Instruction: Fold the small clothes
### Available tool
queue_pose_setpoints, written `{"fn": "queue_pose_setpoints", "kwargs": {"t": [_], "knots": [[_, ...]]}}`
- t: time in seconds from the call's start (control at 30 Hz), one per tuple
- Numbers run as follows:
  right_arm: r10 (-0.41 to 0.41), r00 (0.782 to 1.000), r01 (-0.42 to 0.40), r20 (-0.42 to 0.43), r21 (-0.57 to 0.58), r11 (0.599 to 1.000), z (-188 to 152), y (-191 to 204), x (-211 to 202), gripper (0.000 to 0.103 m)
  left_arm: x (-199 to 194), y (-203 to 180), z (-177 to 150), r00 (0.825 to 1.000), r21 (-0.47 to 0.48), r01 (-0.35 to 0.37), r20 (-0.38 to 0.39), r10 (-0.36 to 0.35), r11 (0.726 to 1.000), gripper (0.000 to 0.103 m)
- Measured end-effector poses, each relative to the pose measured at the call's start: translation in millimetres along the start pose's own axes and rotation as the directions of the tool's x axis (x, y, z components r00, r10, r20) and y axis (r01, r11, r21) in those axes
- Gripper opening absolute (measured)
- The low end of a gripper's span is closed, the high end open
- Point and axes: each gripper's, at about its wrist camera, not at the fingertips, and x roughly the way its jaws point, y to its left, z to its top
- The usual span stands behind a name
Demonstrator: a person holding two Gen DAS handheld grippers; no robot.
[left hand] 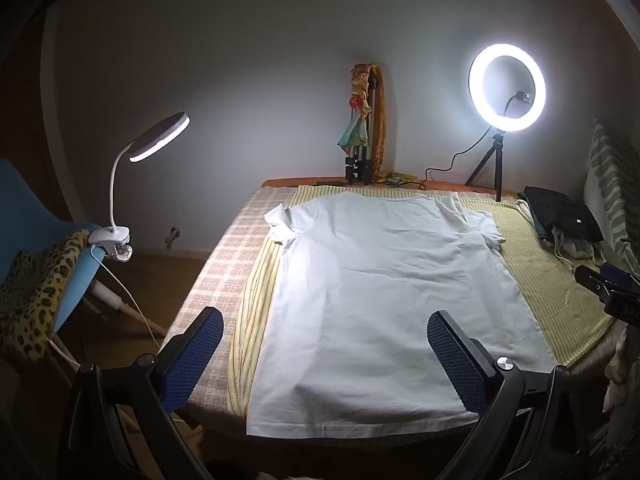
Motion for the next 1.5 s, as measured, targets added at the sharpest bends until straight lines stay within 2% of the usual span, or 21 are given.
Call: {"fn": "queue_pose_setpoints", "kwargs": {"t": [0.07,0.57,1.33,1.5], "knots": [[0.000,1.000,0.000,-0.006,0.002,1.000,0.0,-0.1,0.0,0.103,-2.4,5.3,0.1,1.000,-0.041,0.017,0.009,-0.016,0.999,0.103],[-0.023,1.000,0.023,0.011,0.003,1.000,3.8,-2.2,-3.1,0.103,-2.7,10.0,2.8,1.000,-0.038,0.008,0.003,-0.008,0.999,0.103],[-0.144,0.989,0.144,0.044,-0.010,0.990,5.0,0.9,-13.1,0.103,7.5,14.6,3.5,1.000,-0.032,-0.004,0.014,0.004,0.999,0.103],[-0.154,0.986,0.155,0.057,-0.004,0.988,8.5,1.6,-24.8,0.103,-1.5,9.3,4.1,1.000,-0.040,0.004,0.011,-0.004,0.999,0.103]]}}
